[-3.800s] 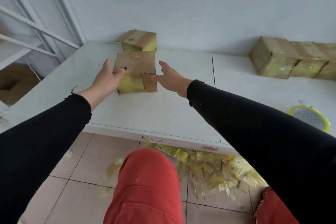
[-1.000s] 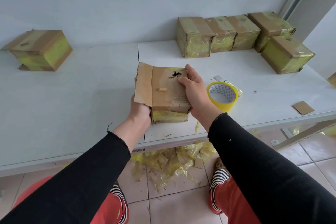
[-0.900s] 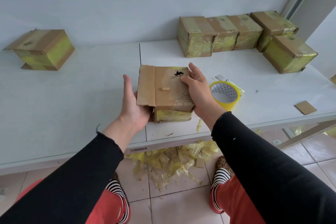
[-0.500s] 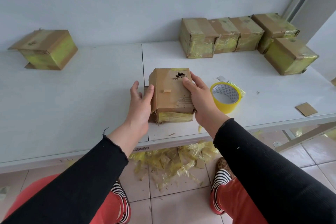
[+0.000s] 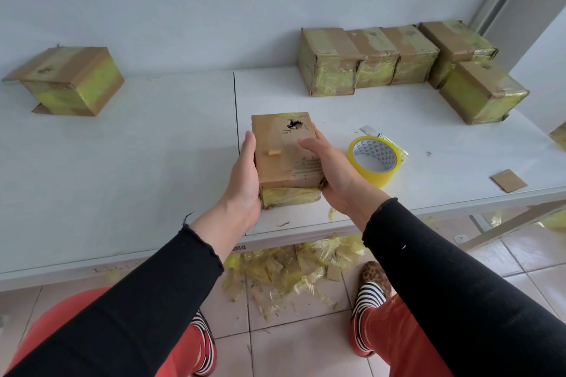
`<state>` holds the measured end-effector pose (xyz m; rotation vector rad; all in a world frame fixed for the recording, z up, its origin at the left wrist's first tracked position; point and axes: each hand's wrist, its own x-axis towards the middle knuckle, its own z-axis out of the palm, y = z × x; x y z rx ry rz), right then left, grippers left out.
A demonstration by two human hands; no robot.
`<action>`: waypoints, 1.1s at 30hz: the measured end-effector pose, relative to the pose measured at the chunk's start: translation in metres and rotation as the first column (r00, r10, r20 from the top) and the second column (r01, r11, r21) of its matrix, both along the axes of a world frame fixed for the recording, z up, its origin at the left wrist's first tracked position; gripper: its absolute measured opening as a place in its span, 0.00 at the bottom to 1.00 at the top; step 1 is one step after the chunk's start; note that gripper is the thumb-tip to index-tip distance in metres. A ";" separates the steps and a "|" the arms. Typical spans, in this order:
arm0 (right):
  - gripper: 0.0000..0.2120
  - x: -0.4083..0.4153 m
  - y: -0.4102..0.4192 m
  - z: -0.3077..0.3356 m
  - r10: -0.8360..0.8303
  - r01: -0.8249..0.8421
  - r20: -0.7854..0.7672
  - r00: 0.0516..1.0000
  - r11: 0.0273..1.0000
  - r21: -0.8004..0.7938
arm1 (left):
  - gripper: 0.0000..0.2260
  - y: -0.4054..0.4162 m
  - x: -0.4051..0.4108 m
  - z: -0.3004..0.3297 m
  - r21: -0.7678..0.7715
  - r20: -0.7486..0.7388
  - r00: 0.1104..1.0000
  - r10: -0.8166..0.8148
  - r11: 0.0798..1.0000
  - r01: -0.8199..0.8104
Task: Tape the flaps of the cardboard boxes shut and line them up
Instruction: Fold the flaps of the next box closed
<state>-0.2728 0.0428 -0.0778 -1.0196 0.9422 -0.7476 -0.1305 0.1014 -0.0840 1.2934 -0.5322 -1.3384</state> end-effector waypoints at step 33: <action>0.16 0.010 0.001 0.001 -0.048 0.045 0.051 0.998 0.998 0.043 | 0.34 -0.043 0.034 0.018 0.120 0.293 0.955 0.036 0.990 -0.074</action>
